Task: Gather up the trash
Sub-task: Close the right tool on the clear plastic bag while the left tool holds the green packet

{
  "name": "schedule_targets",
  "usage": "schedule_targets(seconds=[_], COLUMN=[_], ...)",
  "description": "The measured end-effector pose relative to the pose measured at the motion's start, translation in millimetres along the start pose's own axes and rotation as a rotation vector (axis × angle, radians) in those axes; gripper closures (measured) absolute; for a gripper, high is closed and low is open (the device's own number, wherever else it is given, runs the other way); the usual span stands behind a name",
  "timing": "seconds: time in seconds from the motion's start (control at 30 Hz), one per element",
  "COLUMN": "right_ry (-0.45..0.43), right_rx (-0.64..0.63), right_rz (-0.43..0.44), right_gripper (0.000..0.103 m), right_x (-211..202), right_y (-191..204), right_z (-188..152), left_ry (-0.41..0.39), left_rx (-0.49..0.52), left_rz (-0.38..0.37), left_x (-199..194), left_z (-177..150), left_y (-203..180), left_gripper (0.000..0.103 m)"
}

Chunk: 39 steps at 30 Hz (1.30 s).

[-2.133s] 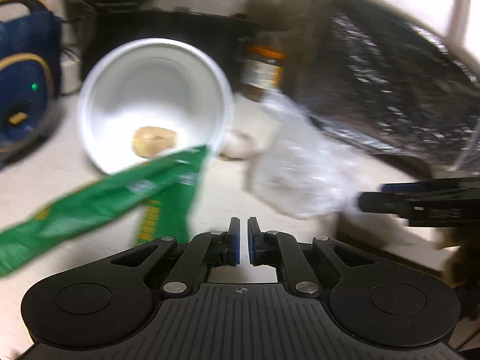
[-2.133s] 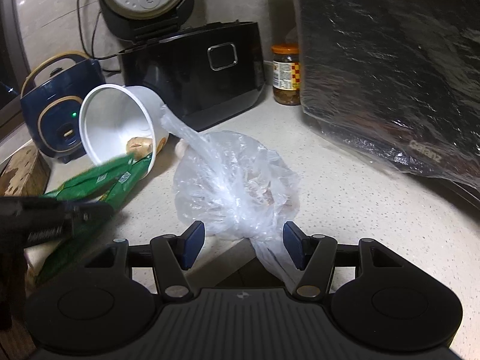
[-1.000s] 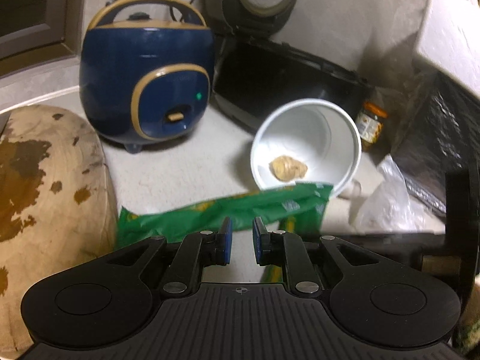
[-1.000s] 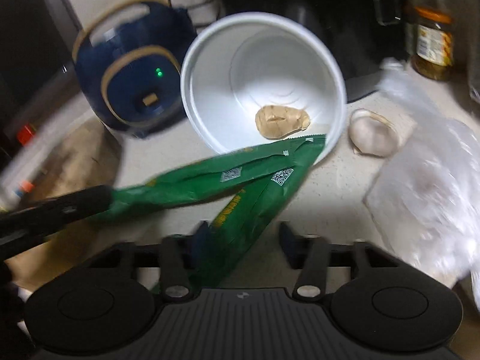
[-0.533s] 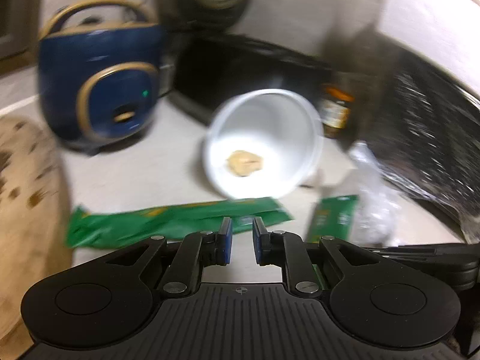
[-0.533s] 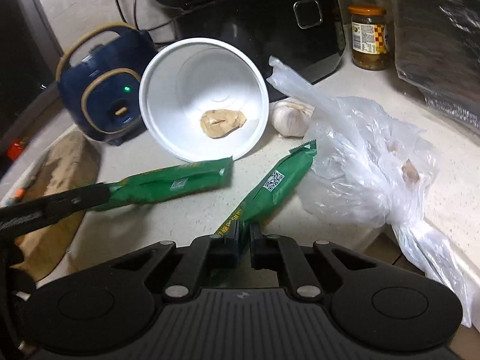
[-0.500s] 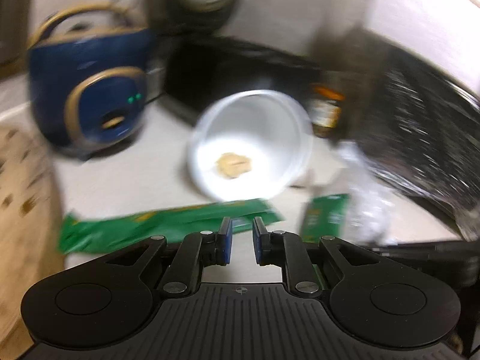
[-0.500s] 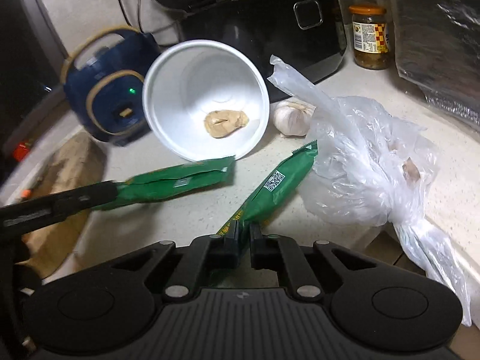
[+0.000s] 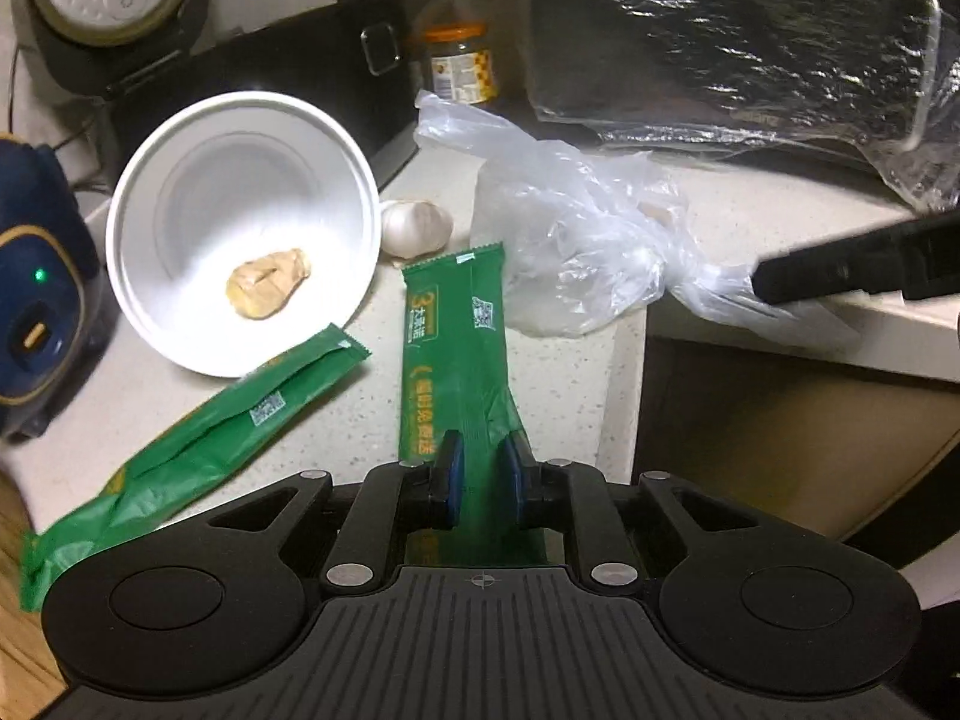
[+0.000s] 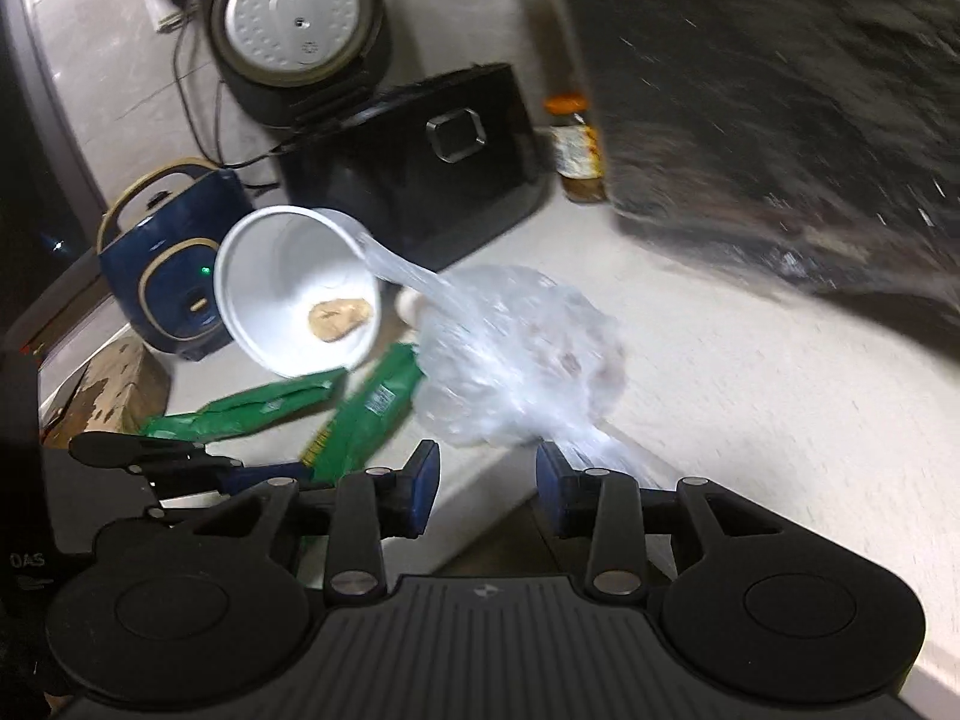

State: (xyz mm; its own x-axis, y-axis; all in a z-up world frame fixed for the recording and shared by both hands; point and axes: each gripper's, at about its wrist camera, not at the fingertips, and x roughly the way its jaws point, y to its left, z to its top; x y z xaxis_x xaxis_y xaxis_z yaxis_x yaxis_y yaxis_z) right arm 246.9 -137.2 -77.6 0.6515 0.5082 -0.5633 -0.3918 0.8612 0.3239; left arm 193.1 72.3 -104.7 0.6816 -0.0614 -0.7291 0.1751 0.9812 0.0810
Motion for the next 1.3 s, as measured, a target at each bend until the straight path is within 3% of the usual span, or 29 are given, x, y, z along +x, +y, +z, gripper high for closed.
schedule_targets(seconds=[0.2,0.37,0.47,0.63,0.87,1.0,1.07,1.13,1.2,1.3], right_ry=[0.045,0.060,0.069,0.092,0.120,0.075,0.023,-0.048,-0.094,-0.019], right_rx=[0.020,-0.038,-0.035,-0.053,-0.077,-0.142,-0.219,-0.289,-0.333,-0.333], right_rz=[0.010,-0.010,-0.013,-0.009,-0.015,-0.055,-0.107,-0.176,-0.226,-0.211], right_gripper=[0.067,0.062,0.061,0.057,0.056,0.055,0.051,0.037,0.031,0.031], right_x=[5,11,17,24,32,30,32,37,47,77], right_y=[-6,2,4,9,15,22,29,33,35,28], right_z=[-13,-15,-14,-16,-21,-12,1,15,28,45], left_ry=[0.000,-0.025,0.017,0.008,-0.006,-0.003,-0.001,0.002,0.003,0.006], left_rx=[-0.118,-0.076,-0.075,-0.114,-0.082,-0.081,-0.073,-0.067,-0.066,-0.073], left_rz=[-0.097,0.009,-0.008,-0.054,-0.053,-0.052,-0.045,-0.038,-0.036,-0.038], left_x=[-3,-12,-2,2,3,4,4,4,4,4], left_z=[2,1,-1,0,-1,-1,-1,0,0,0], left_y=[24,26,29,37,30,30,28,27,27,27], left_gripper=[0.084,0.082,0.083,0.084,0.084,0.084,0.084,0.084,0.084,0.084])
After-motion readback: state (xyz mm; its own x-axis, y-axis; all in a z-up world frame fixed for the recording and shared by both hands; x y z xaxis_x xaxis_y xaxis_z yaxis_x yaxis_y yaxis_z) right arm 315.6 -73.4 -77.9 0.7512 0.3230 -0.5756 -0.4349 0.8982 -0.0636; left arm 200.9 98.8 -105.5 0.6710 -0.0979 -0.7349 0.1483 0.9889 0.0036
